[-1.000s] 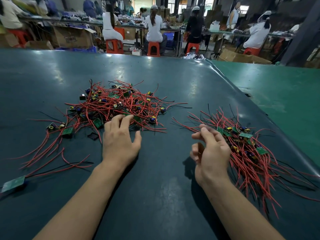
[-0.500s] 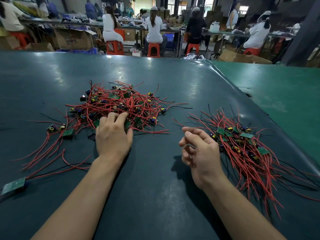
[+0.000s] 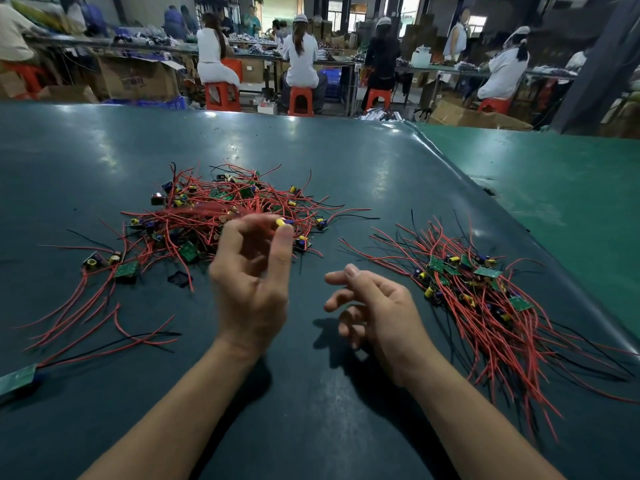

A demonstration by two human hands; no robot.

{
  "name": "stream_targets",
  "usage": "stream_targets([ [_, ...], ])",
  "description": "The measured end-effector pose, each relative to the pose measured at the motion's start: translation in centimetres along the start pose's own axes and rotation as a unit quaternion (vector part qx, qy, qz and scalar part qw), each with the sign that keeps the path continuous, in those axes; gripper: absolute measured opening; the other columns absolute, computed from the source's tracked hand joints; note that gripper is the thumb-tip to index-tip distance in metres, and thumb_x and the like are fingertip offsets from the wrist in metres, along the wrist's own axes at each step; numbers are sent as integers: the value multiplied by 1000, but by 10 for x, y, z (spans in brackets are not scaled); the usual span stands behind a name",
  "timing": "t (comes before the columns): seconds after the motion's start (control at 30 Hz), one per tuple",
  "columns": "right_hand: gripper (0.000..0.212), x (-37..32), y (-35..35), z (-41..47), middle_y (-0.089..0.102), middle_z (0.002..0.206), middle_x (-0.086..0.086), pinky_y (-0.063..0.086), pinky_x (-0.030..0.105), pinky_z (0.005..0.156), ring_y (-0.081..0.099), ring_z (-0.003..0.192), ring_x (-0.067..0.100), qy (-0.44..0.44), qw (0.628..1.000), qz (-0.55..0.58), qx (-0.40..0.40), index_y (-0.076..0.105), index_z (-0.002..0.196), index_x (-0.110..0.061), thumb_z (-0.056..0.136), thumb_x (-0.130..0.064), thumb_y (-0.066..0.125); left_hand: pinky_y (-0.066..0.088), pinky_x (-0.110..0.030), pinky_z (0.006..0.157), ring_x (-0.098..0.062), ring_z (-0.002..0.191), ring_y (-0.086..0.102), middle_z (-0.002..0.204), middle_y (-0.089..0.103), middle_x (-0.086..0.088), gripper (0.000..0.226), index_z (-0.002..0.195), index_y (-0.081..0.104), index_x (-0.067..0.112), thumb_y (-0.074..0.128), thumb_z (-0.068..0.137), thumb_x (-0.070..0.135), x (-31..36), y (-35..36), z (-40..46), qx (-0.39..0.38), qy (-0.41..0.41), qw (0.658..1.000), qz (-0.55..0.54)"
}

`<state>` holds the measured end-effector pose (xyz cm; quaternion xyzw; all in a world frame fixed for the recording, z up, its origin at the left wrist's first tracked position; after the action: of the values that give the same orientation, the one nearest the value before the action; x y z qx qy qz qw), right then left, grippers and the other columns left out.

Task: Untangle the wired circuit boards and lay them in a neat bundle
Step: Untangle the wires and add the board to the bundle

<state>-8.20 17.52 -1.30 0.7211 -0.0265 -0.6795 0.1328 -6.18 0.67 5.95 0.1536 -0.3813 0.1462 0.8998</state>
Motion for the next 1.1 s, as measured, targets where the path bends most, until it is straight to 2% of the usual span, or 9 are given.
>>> stream_targets([
  [0.1,40,-4,10,-2,67,73,4,36,18,35,52,42,13,-30,999,15,-29,74,93,-19,75,-53,62,44,-22,47,-13,51,51,72,68,2,7,94,61,9,59,89,14,-15,23,-18,-71,-123,982,-122],
  [0.2,26,-14,6,-4,63,68,2,35,16,37,49,42,10,-81,996,32,-13,75,83,-22,76,-45,66,44,-24,50,-20,55,50,77,68,-10,14,93,62,4,58,82,13,-36,41,-33,-143,-244,936,-210],
  [0.3,23,-15,-8,-1,60,62,-1,34,16,39,46,44,7,-86,993,75,33,78,89,-20,71,-34,73,43,-23,52,-20,58,49,75,67,-12,14,87,60,3,54,75,5,-46,48,-39,-161,-303,907,-245],
  [0.43,24,-16,-14,0,57,59,-5,34,16,41,46,44,6,-84,992,82,46,78,89,-20,67,-30,77,41,-25,54,-17,54,50,70,66,-14,12,83,59,4,52,74,4,-50,48,-39,-181,-304,907,-229],
  [0.57,8,-24,-16,-2,63,61,-2,34,17,38,47,41,10,-131,989,22,59,74,76,-22,73,-30,75,40,-30,57,-23,61,47,69,65,-9,14,89,62,6,59,75,8,-53,48,-40,-180,-287,922,-189],
  [0.63,10,-26,-19,-3,67,64,1,35,18,39,49,42,11,-142,987,-8,73,75,75,-20,74,-30,75,42,-30,57,-23,61,48,70,65,-10,19,94,62,7,65,76,11,-56,48,-40,-166,-292,922,-192],
  [0.77,16,-25,-18,-3,72,71,5,39,18,40,51,45,11,-136,989,-20,60,78,80,-17,69,-27,77,50,-23,59,-19,58,54,70,67,-7,14,87,62,6,69,75,11,-59,49,-38,-173,-291,921,-191],
  [1.0,19,-24,-31,1,68,64,7,35,18,41,46,45,10,-134,984,-17,116,79,73,-16,65,-33,78,47,-22,57,-19,61,56,71,69,-10,18,86,60,-1,70,76,10,-53,52,-36,-176,-258,934,-175],
  [1.1,17,-26,-35,2,66,62,8,35,18,41,43,42,9,-137,981,-25,137,76,65,-16,69,-32,78,46,-21,55,-16,58,58,70,69,-10,13,82,62,3,70,75,11,-51,50,-36,-170,-251,939,-161],
])
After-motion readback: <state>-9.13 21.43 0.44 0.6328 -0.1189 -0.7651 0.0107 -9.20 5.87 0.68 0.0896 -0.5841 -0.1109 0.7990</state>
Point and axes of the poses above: each hand's wrist, its own z-axis towards the middle knuckle, its own y-axis out of the palm, x = y × z, the point moved 9 cm from there along z, towards the middle knuckle
